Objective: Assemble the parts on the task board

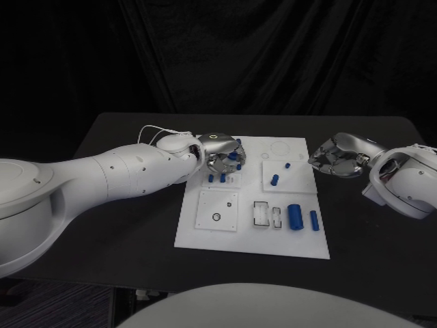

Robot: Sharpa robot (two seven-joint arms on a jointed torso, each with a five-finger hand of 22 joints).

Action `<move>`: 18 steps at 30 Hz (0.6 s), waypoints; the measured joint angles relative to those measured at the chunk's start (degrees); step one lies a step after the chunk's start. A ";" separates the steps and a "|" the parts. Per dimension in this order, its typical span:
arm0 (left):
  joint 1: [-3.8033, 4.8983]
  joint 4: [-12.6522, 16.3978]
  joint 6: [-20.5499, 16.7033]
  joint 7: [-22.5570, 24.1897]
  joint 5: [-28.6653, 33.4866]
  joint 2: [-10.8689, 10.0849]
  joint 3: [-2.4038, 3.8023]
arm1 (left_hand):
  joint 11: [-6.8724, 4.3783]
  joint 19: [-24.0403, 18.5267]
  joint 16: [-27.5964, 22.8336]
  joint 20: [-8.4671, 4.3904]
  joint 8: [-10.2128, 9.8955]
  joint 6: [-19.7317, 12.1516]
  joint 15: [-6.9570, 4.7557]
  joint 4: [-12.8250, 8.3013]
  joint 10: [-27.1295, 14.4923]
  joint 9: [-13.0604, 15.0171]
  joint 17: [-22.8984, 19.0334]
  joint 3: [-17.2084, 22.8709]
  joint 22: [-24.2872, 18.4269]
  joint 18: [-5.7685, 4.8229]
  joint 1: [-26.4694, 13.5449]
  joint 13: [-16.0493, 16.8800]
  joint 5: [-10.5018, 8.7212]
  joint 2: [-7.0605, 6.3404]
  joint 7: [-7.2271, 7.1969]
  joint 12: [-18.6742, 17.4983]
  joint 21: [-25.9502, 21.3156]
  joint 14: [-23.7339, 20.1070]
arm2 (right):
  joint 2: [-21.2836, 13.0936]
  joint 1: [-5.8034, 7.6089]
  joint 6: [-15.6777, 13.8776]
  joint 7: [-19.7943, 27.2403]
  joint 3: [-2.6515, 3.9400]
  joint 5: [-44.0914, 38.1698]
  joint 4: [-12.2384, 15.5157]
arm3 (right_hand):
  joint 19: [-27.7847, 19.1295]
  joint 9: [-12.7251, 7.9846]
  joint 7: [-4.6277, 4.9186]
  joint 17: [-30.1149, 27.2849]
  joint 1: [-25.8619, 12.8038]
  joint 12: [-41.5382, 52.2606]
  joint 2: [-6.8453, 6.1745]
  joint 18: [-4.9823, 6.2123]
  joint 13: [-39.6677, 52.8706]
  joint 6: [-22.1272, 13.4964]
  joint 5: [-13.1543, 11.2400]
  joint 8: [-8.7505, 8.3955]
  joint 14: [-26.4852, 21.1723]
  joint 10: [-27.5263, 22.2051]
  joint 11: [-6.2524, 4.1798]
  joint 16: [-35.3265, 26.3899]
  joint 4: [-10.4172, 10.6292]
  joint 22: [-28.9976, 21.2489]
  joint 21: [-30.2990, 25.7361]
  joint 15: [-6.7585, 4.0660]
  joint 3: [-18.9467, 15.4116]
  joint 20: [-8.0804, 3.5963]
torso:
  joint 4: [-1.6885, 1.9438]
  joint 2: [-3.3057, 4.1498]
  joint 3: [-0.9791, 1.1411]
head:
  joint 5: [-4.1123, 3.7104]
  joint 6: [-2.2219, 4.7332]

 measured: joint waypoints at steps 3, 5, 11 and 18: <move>-0.03 -0.19 0.16 -0.09 -0.01 0.21 0.00 | 0.15 0.11 0.00 -0.10 0.00 0.20 0.00 0.00 0.31 -0.06 -0.10 0.00 0.00 0.00 -0.22 -0.08 0.00 0.22 -0.21 0.00 0.00 0.00 | 0.08 0.00 0.04 -0.02 0.00 0.04 -0.04 | 0.00 0.00 0.00 0.00 0.00 0.00 0.00 0.00 0.00 0.00 0.00 0.00 0.00 -0.20 -0.20 0.00 0.00 0.00 0.00 0.00 0.00 0.00 | 0.04 -0.02 -0.01 | -0.01 0.00; -0.09 -0.28 0.24 -0.13 -0.01 0.30 0.00 | 0.15 0.21 0.00 -0.21 0.00 0.20 0.00 0.00 0.31 -0.12 -0.21 0.00 0.00 0.00 -0.22 -0.14 -0.11 0.22 -0.20 0.00 0.00 0.00 | 0.11 0.00 0.06 -0.02 0.00 0.06 -0.04 | 0.00 0.00 0.00 0.00 0.00 0.00 0.00 0.00 0.00 0.00 0.00 0.00 0.00 -0.21 -0.21 0.00 0.00 0.00 0.00 0.00 0.00 0.00 | 0.07 -0.03 -0.03 | -0.07 0.00; -0.23 -0.65 0.61 -0.21 -0.03 0.60 0.00 | -0.07 0.00 0.00 -0.42 -0.28 0.20 0.00 0.16 1.12 -0.40 -0.54 -0.16 0.00 0.01 -0.22 -0.38 -0.26 0.22 -0.21 0.00 0.00 0.00 | 0.17 0.00 0.15 -0.06 0.00 0.12 -0.05 | 0.00 -0.01 0.00 0.00 0.00 0.00 0.00 0.00 0.00 0.00 0.00 0.00 0.00 -0.21 -0.21 0.00 0.00 0.00 0.00 0.00 0.00 0.00 | 0.09 -0.03 -0.07 | -0.10 0.00; -0.49 -1.07 0.90 -0.28 -0.04 0.90 0.02 | -0.26 0.00 0.00 -0.42 -0.50 0.24 -0.15 -0.01 2.56 -0.85 -0.51 -0.32 0.00 0.00 -0.27 -0.66 -0.72 0.27 -0.17 0.01 0.00 0.14 | 0.29 0.00 0.28 -0.10 0.00 0.17 -0.09 | 0.00 -0.01 0.00 0.00 0.00 0.00 0.00 0.00 0.04 0.00 0.00 0.00 0.00 -0.21 -0.21 0.00 0.00 0.00 0.00 0.00 0.00 0.00 | 0.04 -0.02 -0.04 | -0.03 0.00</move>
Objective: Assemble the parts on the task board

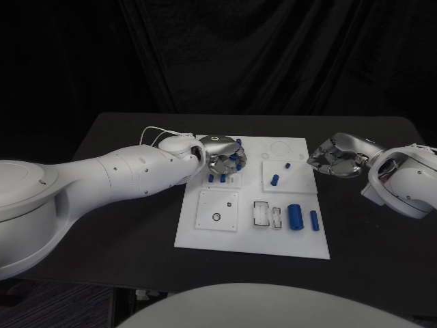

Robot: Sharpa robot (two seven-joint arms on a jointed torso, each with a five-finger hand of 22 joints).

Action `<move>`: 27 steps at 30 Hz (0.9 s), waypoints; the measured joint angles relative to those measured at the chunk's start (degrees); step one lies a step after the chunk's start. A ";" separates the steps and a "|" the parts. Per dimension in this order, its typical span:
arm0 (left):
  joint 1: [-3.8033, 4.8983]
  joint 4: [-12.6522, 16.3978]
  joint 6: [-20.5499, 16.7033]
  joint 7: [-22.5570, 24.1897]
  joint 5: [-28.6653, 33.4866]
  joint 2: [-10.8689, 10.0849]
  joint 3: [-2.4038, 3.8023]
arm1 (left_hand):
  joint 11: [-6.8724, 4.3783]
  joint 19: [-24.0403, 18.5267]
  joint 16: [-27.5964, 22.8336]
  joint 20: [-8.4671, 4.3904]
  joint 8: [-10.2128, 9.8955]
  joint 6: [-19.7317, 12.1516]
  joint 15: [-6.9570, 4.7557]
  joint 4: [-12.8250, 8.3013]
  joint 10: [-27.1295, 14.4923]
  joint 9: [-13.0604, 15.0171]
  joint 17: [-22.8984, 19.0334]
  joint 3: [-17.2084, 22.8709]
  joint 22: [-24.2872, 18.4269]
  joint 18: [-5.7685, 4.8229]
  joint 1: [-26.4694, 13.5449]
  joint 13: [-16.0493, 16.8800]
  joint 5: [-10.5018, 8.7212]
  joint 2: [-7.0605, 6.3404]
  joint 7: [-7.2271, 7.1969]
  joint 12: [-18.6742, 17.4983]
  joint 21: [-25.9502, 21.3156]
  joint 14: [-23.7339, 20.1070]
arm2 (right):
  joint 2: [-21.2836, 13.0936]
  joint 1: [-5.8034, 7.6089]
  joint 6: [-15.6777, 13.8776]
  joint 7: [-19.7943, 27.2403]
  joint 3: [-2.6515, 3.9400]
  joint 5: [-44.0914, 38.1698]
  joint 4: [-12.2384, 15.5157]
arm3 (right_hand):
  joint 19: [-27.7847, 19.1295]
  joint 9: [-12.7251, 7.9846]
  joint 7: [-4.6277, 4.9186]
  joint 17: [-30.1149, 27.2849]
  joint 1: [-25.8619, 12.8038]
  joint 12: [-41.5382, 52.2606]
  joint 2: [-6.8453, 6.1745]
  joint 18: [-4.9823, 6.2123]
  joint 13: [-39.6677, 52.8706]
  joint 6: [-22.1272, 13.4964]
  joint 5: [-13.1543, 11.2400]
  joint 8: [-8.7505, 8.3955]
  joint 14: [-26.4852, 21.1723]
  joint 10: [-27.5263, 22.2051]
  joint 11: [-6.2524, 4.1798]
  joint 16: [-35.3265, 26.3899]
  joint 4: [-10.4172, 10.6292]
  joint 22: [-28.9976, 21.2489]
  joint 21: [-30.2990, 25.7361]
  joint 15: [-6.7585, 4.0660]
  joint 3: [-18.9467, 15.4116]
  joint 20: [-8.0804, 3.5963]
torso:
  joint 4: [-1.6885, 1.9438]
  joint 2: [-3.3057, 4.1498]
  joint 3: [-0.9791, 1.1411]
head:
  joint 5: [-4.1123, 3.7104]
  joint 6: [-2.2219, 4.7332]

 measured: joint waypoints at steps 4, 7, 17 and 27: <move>0.00 -0.20 0.02 0.00 0.00 0.10 0.05 | -0.23 0.13 0.00 -0.13 0.00 0.69 -0.06 0.00 0.24 -0.07 -0.21 0.00 0.00 0.01 -0.18 -0.13 0.00 0.18 0.08 0.02 0.00 0.06 | 0.05 0.00 0.08 -0.02 0.00 0.02 -0.05 | 0.00 0.00 0.00 0.00 0.00 0.00 0.00 0.00 0.00 0.00 0.00 0.00 0.00 0.00 0.00 0.00 0.00 0.00 0.00 0.00 0.00 0.00 | -0.03 0.03 0.02 | 0.08 0.00; 0.00 -0.22 0.02 0.00 0.02 0.11 0.07 | -0.43 0.01 0.00 -0.41 0.00 0.91 -0.06 -0.04 0.83 -0.17 -0.45 -0.04 0.00 0.00 -0.03 -0.51 0.00 0.33 0.28 0.01 0.00 0.06 | 0.07 0.00 0.14 -0.03 0.00 0.02 -0.06 | -0.20 0.00 0.00 0.00 0.00 0.00 0.00 -0.01 0.00 0.00 0.22 0.00 0.00 0.00 0.00 0.00 0.00 0.00 0.00 0.00 0.00 -0.20 | -0.03 0.04 0.03 | 0.08 0.00; -0.04 0.21 -0.57 0.22 0.03 -0.44 0.05 | -1.86 0.02 -0.23 -1.88 1.57 6.32 -1.92 -0.82 7.01 -0.11 -0.33 -0.82 0.00 0.00 0.02 -2.43 -0.33 2.02 -0.65 -0.32 0.00 1.49 | 0.07 0.00 0.31 -0.09 0.00 0.04 -0.08 | -0.20 -0.01 0.00 0.00 0.00 0.00 0.00 0.00 -0.01 0.00 0.22 0.00 0.00 0.00 0.00 0.00 0.00 0.00 0.00 0.00 0.00 -0.20 | 0.02 0.03 0.04 | 0.25 0.00; -0.05 4.57 -3.34 0.92 -0.01 -4.52 0.38 | -2.28 0.11 -0.45 -2.56 2.43 8.66 -2.61 -1.27 10.06 0.07 0.02 -1.59 0.00 0.01 0.14 -4.23 0.04 2.30 -0.95 -1.41 0.00 2.62 | -0.32 0.00 0.49 -0.18 0.00 0.05 -0.04 | -0.20 -0.01 0.00 0.00 0.00 0.00 0.00 0.00 -0.02 0.00 0.22 0.00 0.00 0.00 0.00 0.00 0.00 0.00 0.00 0.00 0.00 -0.20 | 0.06 0.02 0.04 | 0.36 0.00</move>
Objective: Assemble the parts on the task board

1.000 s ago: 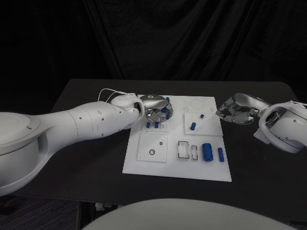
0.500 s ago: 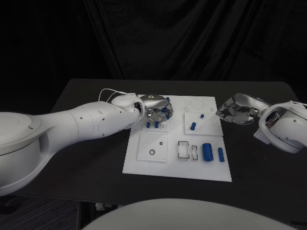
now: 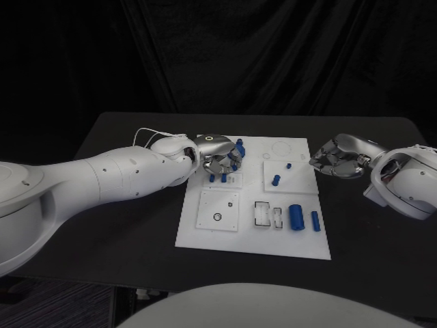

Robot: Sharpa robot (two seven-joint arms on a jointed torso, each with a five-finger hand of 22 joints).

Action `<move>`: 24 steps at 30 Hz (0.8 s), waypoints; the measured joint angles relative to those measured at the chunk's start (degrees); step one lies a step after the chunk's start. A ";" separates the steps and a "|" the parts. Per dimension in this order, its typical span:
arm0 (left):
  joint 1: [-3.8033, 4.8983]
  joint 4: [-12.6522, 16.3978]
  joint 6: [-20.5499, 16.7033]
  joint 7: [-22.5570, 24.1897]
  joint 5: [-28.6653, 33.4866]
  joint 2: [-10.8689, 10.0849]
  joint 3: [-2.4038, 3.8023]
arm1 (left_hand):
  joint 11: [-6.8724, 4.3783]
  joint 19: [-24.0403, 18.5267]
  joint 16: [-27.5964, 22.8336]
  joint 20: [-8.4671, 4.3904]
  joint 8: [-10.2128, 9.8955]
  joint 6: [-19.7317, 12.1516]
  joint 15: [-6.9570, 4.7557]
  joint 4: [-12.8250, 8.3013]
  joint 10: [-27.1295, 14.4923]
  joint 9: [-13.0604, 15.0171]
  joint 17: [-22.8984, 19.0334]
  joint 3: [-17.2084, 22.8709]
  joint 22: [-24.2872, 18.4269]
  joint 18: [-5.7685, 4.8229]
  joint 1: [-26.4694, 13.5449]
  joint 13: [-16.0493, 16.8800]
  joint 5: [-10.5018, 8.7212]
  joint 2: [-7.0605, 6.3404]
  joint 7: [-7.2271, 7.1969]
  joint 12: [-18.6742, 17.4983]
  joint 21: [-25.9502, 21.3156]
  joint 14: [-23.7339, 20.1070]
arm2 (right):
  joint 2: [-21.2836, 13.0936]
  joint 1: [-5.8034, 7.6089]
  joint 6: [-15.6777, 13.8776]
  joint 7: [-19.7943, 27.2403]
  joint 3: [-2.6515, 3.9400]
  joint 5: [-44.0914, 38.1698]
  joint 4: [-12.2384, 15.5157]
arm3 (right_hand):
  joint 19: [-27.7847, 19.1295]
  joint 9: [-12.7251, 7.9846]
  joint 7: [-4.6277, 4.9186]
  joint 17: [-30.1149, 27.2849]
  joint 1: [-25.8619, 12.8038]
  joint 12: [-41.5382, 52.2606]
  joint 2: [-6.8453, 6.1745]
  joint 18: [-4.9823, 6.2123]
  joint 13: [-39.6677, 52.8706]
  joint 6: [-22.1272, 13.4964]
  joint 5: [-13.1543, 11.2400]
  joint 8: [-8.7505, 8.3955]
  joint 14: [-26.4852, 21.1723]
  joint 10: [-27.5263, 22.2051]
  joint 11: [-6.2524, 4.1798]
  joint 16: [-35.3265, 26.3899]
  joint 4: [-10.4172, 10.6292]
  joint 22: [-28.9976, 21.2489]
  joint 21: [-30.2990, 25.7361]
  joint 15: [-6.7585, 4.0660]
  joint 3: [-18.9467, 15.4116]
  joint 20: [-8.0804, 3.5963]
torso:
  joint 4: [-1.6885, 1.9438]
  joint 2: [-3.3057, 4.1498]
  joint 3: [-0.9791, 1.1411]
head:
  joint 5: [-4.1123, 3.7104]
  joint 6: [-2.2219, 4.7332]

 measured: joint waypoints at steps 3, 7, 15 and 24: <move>0.35 2.41 -1.01 0.02 -0.01 -2.07 0.18 | 0.11 0.00 0.00 0.00 0.00 0.11 0.00 0.16 0.27 0.00 0.16 -0.16 0.00 0.00 -0.01 -0.38 0.00 0.02 0.10 -0.60 0.00 0.00 | -0.15 0.00 0.06 -0.06 0.00 0.00 0.02 | 0.00 0.00 0.00 0.00 0.00 0.00 0.00 0.00 0.00 0.00 0.00 0.00 0.00 0.00 0.00 0.00 0.00 0.00 0.00 0.00 0.00 0.00 | 0.03 0.01 -0.01 | 0.00 0.00; 1.35 5.69 -2.11 -0.19 -0.02 -5.31 0.42 | 0.01 0.00 0.00 0.00 0.00 0.28 0.00 0.01 0.77 0.01 0.21 -0.32 0.00 0.00 -0.24 -0.69 0.00 0.24 -0.05 -0.78 0.00 0.00 | -0.32 0.00 0.14 -0.13 0.00 0.01 0.04 | 0.00 0.00 0.00 0.00 0.00 0.00 0.00 0.00 -0.01 0.00 0.00 0.00 0.00 0.00 0.00 0.00 0.00 0.00 0.00 0.00 0.00 0.00 | 0.12 0.01 -0.01 | -0.24 0.01; 1.94 9.67 -3.34 -1.39 -0.02 -10.38 0.44 | 0.01 0.00 -0.26 0.00 0.00 0.32 0.00 0.17 0.78 0.01 -0.20 -0.48 0.00 0.00 -0.24 -1.20 0.00 0.24 -0.09 -1.33 0.00 0.00 | -0.53 0.00 0.34 -0.32 0.00 0.01 0.09 | 0.00 0.00 0.00 0.00 0.00 0.00 0.00 0.00 -0.01 0.00 0.00 0.00 0.00 0.00 0.00 0.00 0.00 0.00 0.00 0.00 0.00 0.00 | 0.25 -0.01 0.03 | -0.32 0.01; 2.12 11.94 -3.92 -2.72 -0.02 -12.55 0.35 | 0.22 0.00 -0.26 0.00 -0.01 0.31 0.20 0.18 0.99 0.01 -0.23 -0.49 0.00 0.00 -0.24 -1.37 0.00 0.23 -0.09 -1.53 0.00 0.20 | -0.56 0.00 0.70 -0.48 0.00 0.02 0.04 | 0.00 0.00 0.00 0.00 0.00 0.00 0.00 -0.01 -0.02 0.00 0.00 0.00 0.00 0.00 0.00 0.00 0.00 0.03 -0.28 0.00 0.00 0.00 | 0.36 -0.01 0.09 | -0.19 0.01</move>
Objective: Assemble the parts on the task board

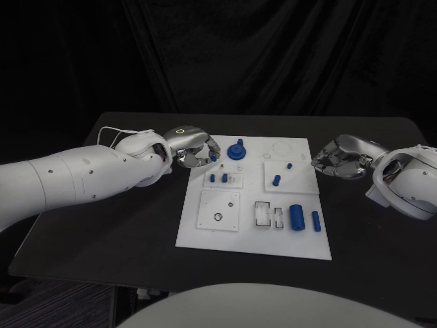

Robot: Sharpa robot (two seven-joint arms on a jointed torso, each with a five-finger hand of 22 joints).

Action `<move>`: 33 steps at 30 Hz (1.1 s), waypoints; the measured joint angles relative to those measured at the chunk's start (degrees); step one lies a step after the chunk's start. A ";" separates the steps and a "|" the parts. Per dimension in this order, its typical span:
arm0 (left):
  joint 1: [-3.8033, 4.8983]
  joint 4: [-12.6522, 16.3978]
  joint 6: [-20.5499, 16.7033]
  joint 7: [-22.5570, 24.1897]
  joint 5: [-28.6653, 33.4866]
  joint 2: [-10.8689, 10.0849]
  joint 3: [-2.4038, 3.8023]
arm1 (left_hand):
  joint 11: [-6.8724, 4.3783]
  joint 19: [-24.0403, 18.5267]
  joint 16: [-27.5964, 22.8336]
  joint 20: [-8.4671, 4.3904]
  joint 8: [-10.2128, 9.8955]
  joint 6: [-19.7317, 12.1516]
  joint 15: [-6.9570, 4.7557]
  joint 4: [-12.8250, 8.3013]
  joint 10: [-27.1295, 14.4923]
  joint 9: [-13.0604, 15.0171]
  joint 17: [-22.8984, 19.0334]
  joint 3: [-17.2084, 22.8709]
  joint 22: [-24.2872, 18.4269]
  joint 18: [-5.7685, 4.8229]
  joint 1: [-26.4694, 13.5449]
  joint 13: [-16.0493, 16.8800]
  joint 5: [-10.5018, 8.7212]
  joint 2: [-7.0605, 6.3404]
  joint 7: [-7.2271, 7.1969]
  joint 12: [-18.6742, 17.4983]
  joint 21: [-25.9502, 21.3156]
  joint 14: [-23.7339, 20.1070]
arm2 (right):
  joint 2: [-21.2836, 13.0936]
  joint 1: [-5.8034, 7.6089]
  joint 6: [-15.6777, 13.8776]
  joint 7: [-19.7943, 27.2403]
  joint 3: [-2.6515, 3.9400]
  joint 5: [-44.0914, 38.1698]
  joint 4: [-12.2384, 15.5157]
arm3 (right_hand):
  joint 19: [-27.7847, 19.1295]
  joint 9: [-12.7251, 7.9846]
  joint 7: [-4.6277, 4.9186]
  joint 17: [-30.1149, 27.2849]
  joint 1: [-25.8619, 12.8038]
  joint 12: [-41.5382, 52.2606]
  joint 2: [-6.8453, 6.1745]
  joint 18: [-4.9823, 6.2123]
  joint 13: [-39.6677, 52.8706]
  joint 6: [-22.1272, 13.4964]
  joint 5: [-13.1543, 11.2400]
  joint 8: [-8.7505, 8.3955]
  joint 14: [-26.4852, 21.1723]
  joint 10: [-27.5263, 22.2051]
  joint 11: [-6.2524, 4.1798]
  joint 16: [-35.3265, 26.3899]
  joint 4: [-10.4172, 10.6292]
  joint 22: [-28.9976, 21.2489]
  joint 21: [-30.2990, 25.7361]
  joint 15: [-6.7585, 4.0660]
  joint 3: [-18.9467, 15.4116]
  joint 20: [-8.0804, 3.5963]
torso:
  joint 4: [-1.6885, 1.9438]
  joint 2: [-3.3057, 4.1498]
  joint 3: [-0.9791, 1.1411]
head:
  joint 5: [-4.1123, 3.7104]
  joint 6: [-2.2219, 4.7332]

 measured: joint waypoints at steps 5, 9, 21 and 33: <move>0.00 0.03 -0.04 -0.48 0.00 0.07 -0.18 | 0.00 0.00 0.00 0.00 -0.01 0.00 0.00 0.14 0.00 0.00 -0.07 -0.15 0.00 0.01 0.00 -0.11 0.00 -0.01 0.00 0.00 0.00 0.00 | 0.13 0.00 0.20 -0.04 0.00 0.00 -0.02 | 0.00 0.00 0.00 0.00 0.00 0.00 0.00 0.00 0.00 0.00 0.00 0.00 0.00 -0.21 0.21 -0.22 0.00 0.02 0.00 0.00 0.00 0.00 | 0.20 0.02 -0.06 | -0.04 0.00; 0.00 -0.52 -0.02 -0.78 -0.01 0.66 -0.39 | -0.09 0.00 -0.22 0.00 -0.01 -0.01 0.00 0.14 0.71 0.00 -0.20 -0.14 0.00 0.00 0.01 -0.25 -0.01 -0.01 0.01 -0.01 0.00 0.00 | 0.18 0.00 0.34 -0.06 0.00 0.00 -0.03 | 0.00 0.00 0.00 0.00 0.00 0.00 0.00 0.00 0.00 0.00 0.00 0.00 0.00 -0.21 0.21 -0.23 0.00 0.02 0.00 0.00 0.00 0.00 | 0.22 0.02 -0.16 | -0.04 0.00; -0.04 -2.99 0.40 -1.38 -0.01 2.93 -0.70 | 0.10 0.00 -0.44 0.00 -0.37 -0.01 0.00 -0.01 0.91 0.02 -0.51 -0.29 0.00 0.01 0.01 -0.39 -0.02 -0.02 0.02 0.00 0.00 0.00 | 0.16 0.00 0.53 -0.10 -0.01 0.01 -0.03 | 0.00 0.00 0.00 0.00 0.00 0.00 0.00 0.00 -0.01 0.00 0.00 0.00 0.00 -0.21 0.21 -0.22 0.00 0.01 0.00 0.00 0.00 0.00 | -0.02 0.03 -0.10 | -0.14 0.00; -0.07 -4.49 1.42 -1.70 -0.01 4.64 -0.76 | 0.10 0.00 -0.44 0.01 -0.20 0.00 0.00 -0.01 0.91 0.04 -0.83 -0.29 0.00 0.00 0.02 -0.51 -0.03 -0.03 0.04 -0.22 0.00 0.00 | 0.38 0.00 0.57 -0.11 -0.01 0.01 -0.23 | 0.00 0.00 0.00 0.00 0.00 0.00 0.00 0.00 0.03 0.00 0.00 0.00 0.00 -0.21 0.21 -0.22 0.00 0.00 0.00 0.00 0.00 0.00 | -0.28 0.01 0.03 | 0.16 0.00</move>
